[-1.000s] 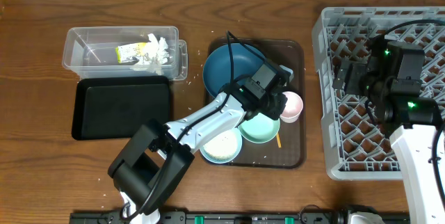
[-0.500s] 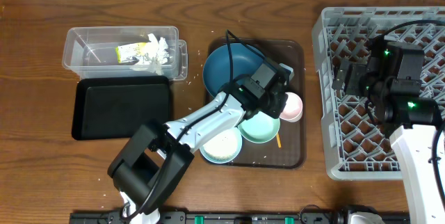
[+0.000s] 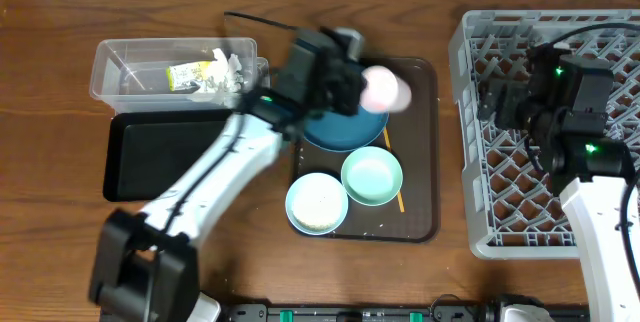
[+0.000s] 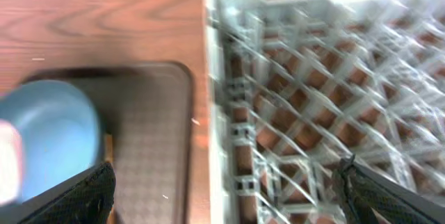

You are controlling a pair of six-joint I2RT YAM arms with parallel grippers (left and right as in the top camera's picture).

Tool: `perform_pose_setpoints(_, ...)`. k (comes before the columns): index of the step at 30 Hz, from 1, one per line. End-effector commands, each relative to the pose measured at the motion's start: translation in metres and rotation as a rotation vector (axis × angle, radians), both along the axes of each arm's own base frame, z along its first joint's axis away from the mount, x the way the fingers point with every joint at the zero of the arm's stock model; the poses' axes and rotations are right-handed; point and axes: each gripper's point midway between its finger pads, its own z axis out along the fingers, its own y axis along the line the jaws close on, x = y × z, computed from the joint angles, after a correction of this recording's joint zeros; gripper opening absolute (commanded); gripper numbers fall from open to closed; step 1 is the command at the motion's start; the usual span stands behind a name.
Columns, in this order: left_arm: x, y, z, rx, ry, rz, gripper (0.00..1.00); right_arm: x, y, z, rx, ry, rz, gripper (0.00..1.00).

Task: Sort waste into correct bins and load items into the dishwasher rack
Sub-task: 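Lift the pink cup and pass it toward the right gripper, then grasp the pink cup with the right gripper and release left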

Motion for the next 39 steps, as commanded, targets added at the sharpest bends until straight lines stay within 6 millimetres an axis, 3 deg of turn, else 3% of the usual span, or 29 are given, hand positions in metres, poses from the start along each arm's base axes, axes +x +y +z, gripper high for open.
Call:
perform_pose_setpoints(1, 0.003, 0.017, 0.023, -0.206, 0.114, -0.03, 0.06, 0.004, 0.052, 0.013, 0.087, -0.074, 0.338, 0.99)
perform_pose_setpoints(3, 0.007, 0.035, 0.029, -0.281, 0.163, -0.029, 0.06, -0.002, 0.083, 0.021, 0.149, -0.135, 0.551, 0.99)
perform_pose_setpoints(6, 0.008, 0.055, 0.041, -0.371, 0.195, -0.054, 0.06, -0.014, 0.113, 0.034, 0.246, -0.215, 0.772, 0.99)
perform_pose_setpoints(11, 0.001, 0.058, 0.063, -0.473, 0.196, -0.146, 0.06, -0.029, 0.147, 0.051, 0.371, -0.332, 1.026, 0.99)
perform_pose_setpoints(20, -0.019, 0.032, 0.073, -0.509, 0.213, -0.262, 0.06, -0.028, 0.179, 0.049, 0.355, -0.38, 1.131, 0.99)
perform_pose_setpoints(26, -0.033, 0.019, 0.077, -0.525, 0.232, -0.332, 0.06, -0.028, 0.19, 0.057, 0.324, -0.439, 1.17, 0.95)
perform_pose_setpoints(33, -0.035, 0.016, 0.077, -0.527, 0.237, -0.342, 0.06, -0.033, 0.203, 0.063, 0.319, -0.473, 1.216, 0.95)
perform_pose_setpoints(39, -0.035, 0.016, 0.078, -0.53, 0.243, -0.341, 0.06, -0.036, 0.212, 0.068, 0.307, -0.51, 1.249, 0.87)
